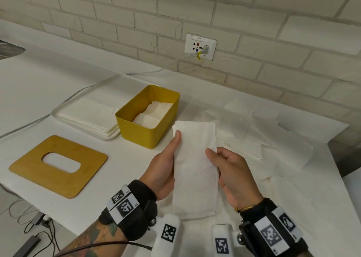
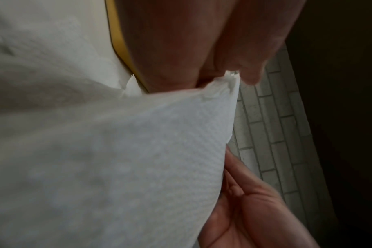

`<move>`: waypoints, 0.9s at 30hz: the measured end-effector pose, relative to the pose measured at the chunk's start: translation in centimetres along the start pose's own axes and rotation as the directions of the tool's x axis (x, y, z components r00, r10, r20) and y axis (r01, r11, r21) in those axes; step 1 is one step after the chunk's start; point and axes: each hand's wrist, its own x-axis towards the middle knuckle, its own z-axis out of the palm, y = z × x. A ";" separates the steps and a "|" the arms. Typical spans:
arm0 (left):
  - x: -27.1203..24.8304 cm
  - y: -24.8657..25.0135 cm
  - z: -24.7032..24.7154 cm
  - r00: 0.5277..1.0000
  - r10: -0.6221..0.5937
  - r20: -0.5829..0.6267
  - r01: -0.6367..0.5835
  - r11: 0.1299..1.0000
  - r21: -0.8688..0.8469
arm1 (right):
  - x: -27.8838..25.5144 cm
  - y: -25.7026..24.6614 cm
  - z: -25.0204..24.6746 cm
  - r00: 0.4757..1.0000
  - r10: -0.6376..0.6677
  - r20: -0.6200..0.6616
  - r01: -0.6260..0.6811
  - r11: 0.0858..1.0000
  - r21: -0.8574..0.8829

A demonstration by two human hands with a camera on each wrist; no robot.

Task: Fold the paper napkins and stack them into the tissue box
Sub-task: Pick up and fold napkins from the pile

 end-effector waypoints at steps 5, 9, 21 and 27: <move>0.5 0.0 -0.4 0.999 0.009 -0.032 -0.007 0.997 0.080 | -0.3 0.1 0.1 0.998 0.003 0.057 -0.004 1.000 0.019; 0.8 1.0 -0.9 0.994 0.082 -0.069 -0.075 0.992 0.104 | -1.7 2.0 -0.7 0.979 0.106 0.177 -0.087 0.990 -0.111; -1.3 2.1 0.3 0.963 0.261 0.070 -0.267 0.871 0.412 | -0.9 -1.1 -0.5 0.945 -0.064 0.320 0.124 0.977 -0.171; -2.5 3.2 -1.7 0.912 0.408 -0.035 -0.348 0.816 0.462 | -0.8 1.1 1.7 0.953 0.022 0.301 0.042 0.978 -0.206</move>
